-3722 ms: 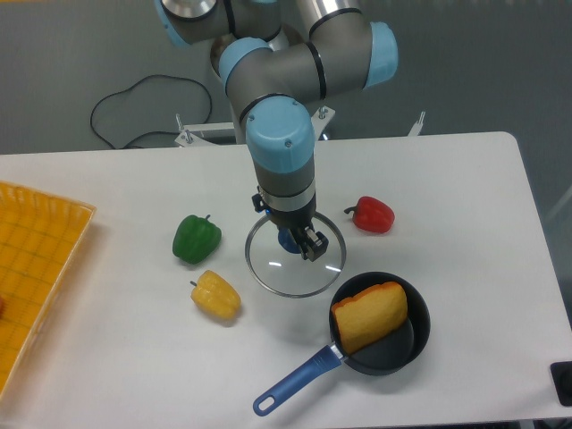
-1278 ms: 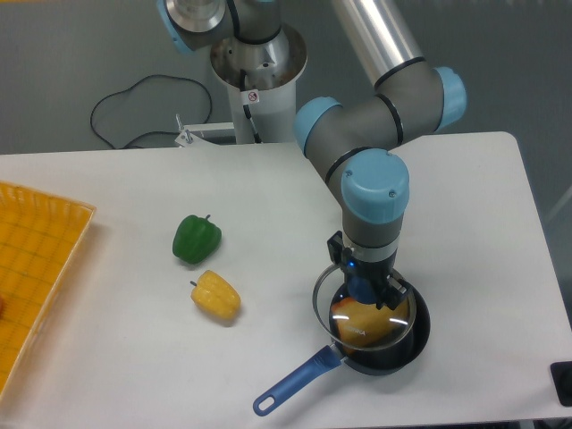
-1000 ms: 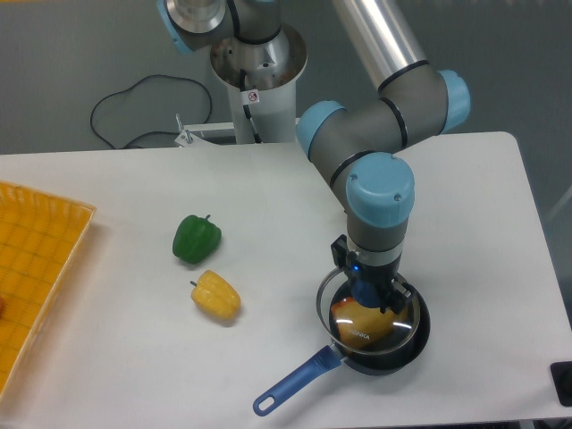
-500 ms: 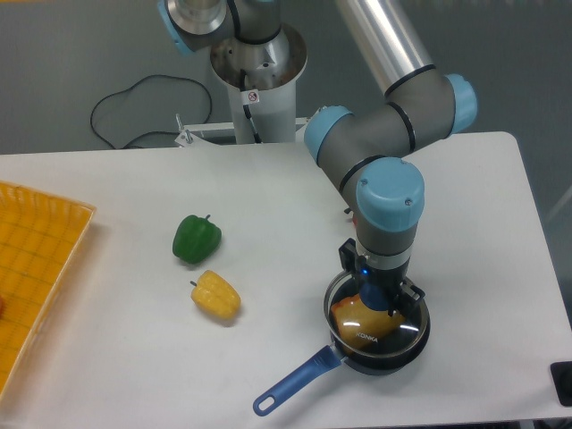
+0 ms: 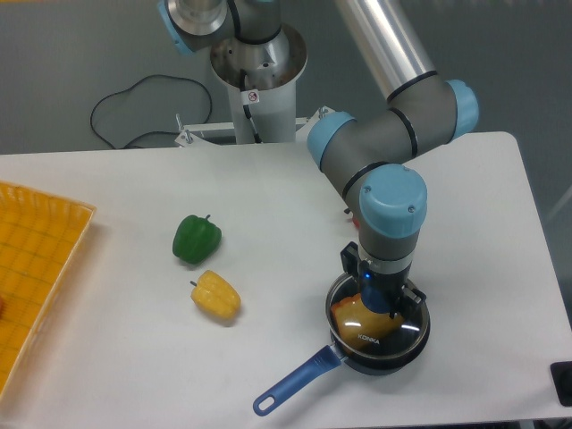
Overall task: Close the pot lid
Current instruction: 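Lower the glass lid onto the saucepan rim, then open the gripper to release the lid knob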
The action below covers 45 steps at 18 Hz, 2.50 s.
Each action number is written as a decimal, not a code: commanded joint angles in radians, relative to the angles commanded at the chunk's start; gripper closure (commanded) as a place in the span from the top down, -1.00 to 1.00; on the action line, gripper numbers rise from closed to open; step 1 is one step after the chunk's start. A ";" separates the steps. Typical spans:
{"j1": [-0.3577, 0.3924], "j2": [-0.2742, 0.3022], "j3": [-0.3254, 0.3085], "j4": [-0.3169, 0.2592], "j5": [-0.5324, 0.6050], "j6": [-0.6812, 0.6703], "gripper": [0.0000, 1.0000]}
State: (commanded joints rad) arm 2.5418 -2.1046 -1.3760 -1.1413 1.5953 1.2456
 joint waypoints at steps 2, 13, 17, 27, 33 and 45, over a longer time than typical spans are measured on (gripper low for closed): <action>0.000 -0.002 0.000 0.000 0.000 -0.002 -0.41; -0.002 -0.014 -0.005 0.029 0.000 -0.021 -0.41; -0.002 -0.020 -0.005 0.037 0.000 -0.021 -0.40; -0.009 -0.034 0.000 0.055 0.002 -0.018 -0.38; -0.008 -0.034 0.002 0.060 0.003 -0.014 -0.38; -0.003 -0.029 0.000 0.057 0.011 0.041 1.00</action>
State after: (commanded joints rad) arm 2.5387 -2.1338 -1.3760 -1.0845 1.6061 1.2870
